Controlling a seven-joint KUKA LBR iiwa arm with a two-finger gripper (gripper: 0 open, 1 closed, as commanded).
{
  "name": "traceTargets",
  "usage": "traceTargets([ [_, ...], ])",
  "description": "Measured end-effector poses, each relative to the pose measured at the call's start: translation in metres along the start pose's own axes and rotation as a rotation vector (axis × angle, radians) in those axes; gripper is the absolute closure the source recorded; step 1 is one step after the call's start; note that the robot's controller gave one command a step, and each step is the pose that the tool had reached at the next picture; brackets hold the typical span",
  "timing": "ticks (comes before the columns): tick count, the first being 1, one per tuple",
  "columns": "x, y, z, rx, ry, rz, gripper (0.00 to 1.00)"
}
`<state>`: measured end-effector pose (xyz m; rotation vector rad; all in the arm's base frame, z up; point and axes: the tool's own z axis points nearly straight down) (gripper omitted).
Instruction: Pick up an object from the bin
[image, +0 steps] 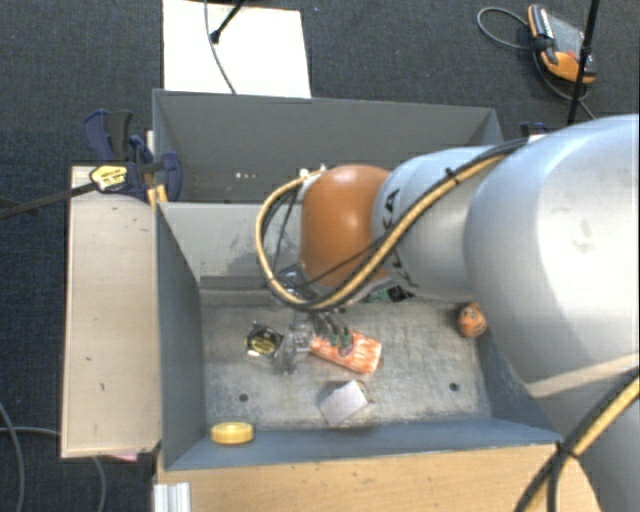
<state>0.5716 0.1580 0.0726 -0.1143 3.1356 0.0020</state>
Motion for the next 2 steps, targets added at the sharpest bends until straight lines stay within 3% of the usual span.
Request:
traceTargets([
  [1,0.0100,0.0195,-0.0047,0.000,0.002,0.048,1.00],
  [2,0.0099,0.0194,-0.0048,0.000,0.002,0.048,1.00],
])
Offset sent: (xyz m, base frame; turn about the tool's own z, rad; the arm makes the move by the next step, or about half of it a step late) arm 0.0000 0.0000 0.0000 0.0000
